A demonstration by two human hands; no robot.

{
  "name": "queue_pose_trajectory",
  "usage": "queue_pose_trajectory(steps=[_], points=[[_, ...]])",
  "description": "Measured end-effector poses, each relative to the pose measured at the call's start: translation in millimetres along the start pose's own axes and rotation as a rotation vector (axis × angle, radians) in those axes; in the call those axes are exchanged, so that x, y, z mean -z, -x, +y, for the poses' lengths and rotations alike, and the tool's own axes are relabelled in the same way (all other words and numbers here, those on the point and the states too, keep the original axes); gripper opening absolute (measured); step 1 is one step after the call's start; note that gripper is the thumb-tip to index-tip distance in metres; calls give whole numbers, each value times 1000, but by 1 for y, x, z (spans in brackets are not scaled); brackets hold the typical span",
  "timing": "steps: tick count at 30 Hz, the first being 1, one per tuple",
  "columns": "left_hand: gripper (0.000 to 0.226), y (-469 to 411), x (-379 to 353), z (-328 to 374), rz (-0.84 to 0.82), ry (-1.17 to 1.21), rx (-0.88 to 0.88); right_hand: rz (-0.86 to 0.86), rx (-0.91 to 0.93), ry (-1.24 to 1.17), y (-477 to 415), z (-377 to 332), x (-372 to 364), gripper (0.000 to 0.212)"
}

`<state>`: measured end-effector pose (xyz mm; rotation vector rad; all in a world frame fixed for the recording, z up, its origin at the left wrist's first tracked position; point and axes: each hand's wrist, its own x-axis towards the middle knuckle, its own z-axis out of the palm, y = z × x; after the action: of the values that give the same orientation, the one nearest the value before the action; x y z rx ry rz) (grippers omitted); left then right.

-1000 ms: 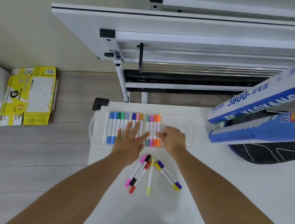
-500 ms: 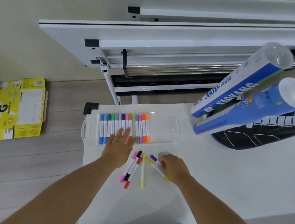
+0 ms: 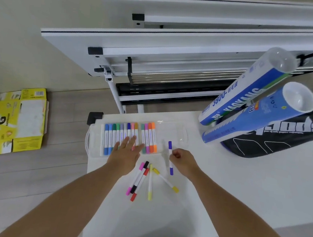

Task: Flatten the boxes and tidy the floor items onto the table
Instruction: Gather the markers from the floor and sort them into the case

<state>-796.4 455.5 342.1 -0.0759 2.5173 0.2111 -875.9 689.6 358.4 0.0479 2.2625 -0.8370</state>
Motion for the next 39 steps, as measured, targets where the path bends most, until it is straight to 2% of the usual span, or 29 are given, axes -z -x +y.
queue_pose_trajectory(steps=[3, 8, 17, 26, 35, 39], points=[[52, -2, 3, 1, -3, 19, 13, -9, -16, -107, -10, -9, 6, 16], [53, -7, 2, 4, 13, 23, 13, -38, -2, -111, -25, -17, 8, 6], [56, -25, -15, 18, 94, 42, -20, 20, 38, -46, -59, -35, -1, 19], [57, -28, -27, 21, 107, -1, -22, 31, 70, 96, -88, -48, -16, 24], [59, -29, -33, 18, 143, -6, -37, 74, 85, 200, -100, -51, -26, 16], [58, -29, -31, 19, 125, -1, -33, 110, 76, 329, -100, -52, -28, 25]])
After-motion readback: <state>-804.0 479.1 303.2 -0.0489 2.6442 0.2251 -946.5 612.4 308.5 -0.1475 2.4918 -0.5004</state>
